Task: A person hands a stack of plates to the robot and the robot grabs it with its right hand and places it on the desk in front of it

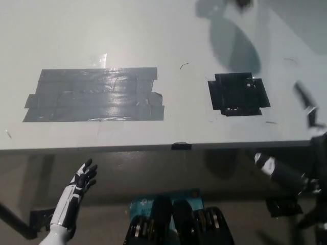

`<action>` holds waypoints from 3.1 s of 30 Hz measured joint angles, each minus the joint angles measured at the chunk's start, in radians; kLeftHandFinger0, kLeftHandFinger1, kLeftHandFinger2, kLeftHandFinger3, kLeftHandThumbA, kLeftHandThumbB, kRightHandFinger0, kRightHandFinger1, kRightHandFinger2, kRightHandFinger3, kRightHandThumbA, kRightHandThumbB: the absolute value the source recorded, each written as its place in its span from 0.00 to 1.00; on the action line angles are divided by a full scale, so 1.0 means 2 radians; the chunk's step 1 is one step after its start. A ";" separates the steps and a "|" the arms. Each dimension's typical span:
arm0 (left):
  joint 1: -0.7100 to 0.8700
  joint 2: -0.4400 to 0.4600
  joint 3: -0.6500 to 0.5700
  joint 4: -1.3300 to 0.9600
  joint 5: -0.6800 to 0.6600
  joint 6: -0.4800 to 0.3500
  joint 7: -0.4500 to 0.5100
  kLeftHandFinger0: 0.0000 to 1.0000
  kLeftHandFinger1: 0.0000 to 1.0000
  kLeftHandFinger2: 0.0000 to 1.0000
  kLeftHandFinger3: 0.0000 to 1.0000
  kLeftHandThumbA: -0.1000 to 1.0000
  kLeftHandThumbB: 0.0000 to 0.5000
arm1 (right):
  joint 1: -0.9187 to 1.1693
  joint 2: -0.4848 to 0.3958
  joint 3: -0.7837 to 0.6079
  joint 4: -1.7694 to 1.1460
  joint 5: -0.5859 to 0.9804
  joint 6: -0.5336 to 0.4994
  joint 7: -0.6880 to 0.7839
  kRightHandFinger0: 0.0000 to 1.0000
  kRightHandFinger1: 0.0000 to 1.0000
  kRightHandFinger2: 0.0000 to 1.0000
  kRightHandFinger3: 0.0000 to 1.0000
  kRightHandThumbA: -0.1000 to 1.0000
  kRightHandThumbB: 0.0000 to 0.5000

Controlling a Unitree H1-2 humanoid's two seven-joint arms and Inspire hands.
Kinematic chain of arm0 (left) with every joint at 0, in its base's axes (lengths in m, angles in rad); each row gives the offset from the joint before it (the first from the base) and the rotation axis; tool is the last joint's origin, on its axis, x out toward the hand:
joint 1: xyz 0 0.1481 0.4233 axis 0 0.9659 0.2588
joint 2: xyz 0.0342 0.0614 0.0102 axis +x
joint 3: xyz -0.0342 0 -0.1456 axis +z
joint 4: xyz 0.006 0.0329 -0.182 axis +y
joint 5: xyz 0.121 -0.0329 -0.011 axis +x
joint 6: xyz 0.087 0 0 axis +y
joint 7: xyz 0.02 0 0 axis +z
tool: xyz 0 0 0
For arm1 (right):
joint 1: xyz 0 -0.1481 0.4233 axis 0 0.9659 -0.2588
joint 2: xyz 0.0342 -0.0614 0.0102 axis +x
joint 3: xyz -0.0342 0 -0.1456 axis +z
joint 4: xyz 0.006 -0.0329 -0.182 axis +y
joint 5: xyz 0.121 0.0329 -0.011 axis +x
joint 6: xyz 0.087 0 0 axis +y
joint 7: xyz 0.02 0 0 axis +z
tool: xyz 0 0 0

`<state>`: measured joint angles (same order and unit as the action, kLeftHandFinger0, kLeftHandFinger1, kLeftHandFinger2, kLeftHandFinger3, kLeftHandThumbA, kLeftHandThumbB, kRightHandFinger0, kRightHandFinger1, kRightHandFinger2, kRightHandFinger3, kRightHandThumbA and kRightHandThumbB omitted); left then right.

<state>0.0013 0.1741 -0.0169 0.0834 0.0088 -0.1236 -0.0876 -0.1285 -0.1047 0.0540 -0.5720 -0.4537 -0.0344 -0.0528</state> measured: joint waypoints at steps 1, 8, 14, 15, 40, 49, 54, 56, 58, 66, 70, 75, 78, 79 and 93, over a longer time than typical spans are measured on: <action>0.002 0.000 -0.001 0.000 0.000 -0.001 0.000 1.00 1.00 1.00 1.00 1.00 0.45 | -0.014 0.000 -0.003 -0.012 -0.007 0.003 0.001 1.00 1.00 1.00 1.00 1.00 0.68; 0.015 0.000 -0.003 -0.002 0.002 -0.001 0.000 1.00 1.00 1.00 1.00 1.00 0.44 | -0.115 0.000 -0.015 -0.025 -0.050 0.030 0.010 1.00 1.00 1.00 1.00 1.00 0.65; 0.015 0.000 -0.003 -0.003 0.002 -0.001 0.000 1.00 1.00 1.00 1.00 1.00 0.43 | -0.173 -0.007 -0.015 0.043 -0.071 0.045 0.016 1.00 1.00 1.00 1.00 1.00 0.71; 0.015 0.000 -0.003 -0.003 0.002 -0.001 0.000 1.00 1.00 1.00 1.00 1.00 0.43 | -0.183 -0.010 -0.014 0.060 -0.073 0.045 0.016 1.00 1.00 1.00 1.00 1.00 0.72; -0.004 0.000 -0.002 -0.004 0.004 -0.001 0.000 1.00 1.00 1.00 1.00 1.00 0.46 | -0.343 -0.053 0.047 0.384 -0.126 0.099 0.029 1.00 1.00 1.00 1.00 1.00 0.94; -0.010 0.000 -0.002 -0.003 0.004 -0.002 0.000 1.00 1.00 1.00 1.00 1.00 0.48 | -0.349 -0.071 0.083 0.411 -0.155 0.120 0.030 1.00 1.00 1.00 1.00 0.91 1.00; -0.011 0.000 -0.002 -0.003 0.006 -0.005 0.000 1.00 1.00 1.00 1.00 1.00 0.43 | -0.349 -0.072 0.118 0.411 -0.174 0.137 0.047 1.00 1.00 1.00 1.00 0.71 1.00; -0.012 0.000 -0.002 -0.003 0.006 -0.005 0.000 1.00 1.00 1.00 1.00 1.00 0.42 | -0.349 -0.073 0.129 0.409 -0.178 0.143 0.059 1.00 1.00 1.00 1.00 0.71 1.00; -0.013 0.000 -0.002 -0.003 0.006 -0.005 0.000 1.00 1.00 1.00 1.00 1.00 0.41 | -0.349 -0.073 0.138 0.405 -0.178 0.148 0.073 1.00 1.00 1.00 1.00 0.73 1.00; -0.015 0.001 -0.002 -0.004 0.006 -0.005 0.000 1.00 1.00 1.00 1.00 1.00 0.38 | -0.349 -0.077 0.157 0.392 -0.190 0.160 0.106 0.50 0.61 0.74 0.85 0.27 0.74; -0.015 0.001 -0.002 -0.004 0.006 -0.005 0.000 1.00 1.00 1.00 1.00 1.00 0.36 | -0.350 -0.075 0.154 0.415 -0.202 0.161 0.085 0.00 0.25 0.69 0.48 0.00 0.37; -0.016 0.001 -0.002 -0.004 0.006 -0.004 0.000 1.00 1.00 1.00 1.00 1.00 0.35 | -0.348 -0.068 0.147 0.461 -0.203 0.156 0.042 0.00 0.52 0.90 0.94 0.00 0.26; -0.016 0.001 -0.002 -0.004 0.006 -0.004 0.000 1.00 1.00 1.00 1.00 1.00 0.35 | -0.344 -0.066 0.143 0.477 -0.203 0.149 0.023 0.00 0.50 0.90 0.95 0.00 0.23; -0.016 0.001 -0.002 -0.003 0.006 -0.004 0.000 1.00 1.00 1.00 1.00 1.00 0.35 | -0.343 -0.066 0.142 0.483 -0.203 0.146 0.015 0.00 0.49 0.89 0.94 0.00 0.27; -0.020 0.001 -0.002 -0.003 0.006 -0.004 0.000 1.00 1.00 1.00 1.00 1.00 0.34 | -0.332 -0.070 0.107 0.472 -0.202 0.120 -0.084 0.00 0.50 0.91 0.92 0.00 0.36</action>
<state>-0.0397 0.1763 -0.0205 0.0768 0.0215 -0.1308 -0.0881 -0.7922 -0.2447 0.2683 0.3718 -0.8574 0.2052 -0.2215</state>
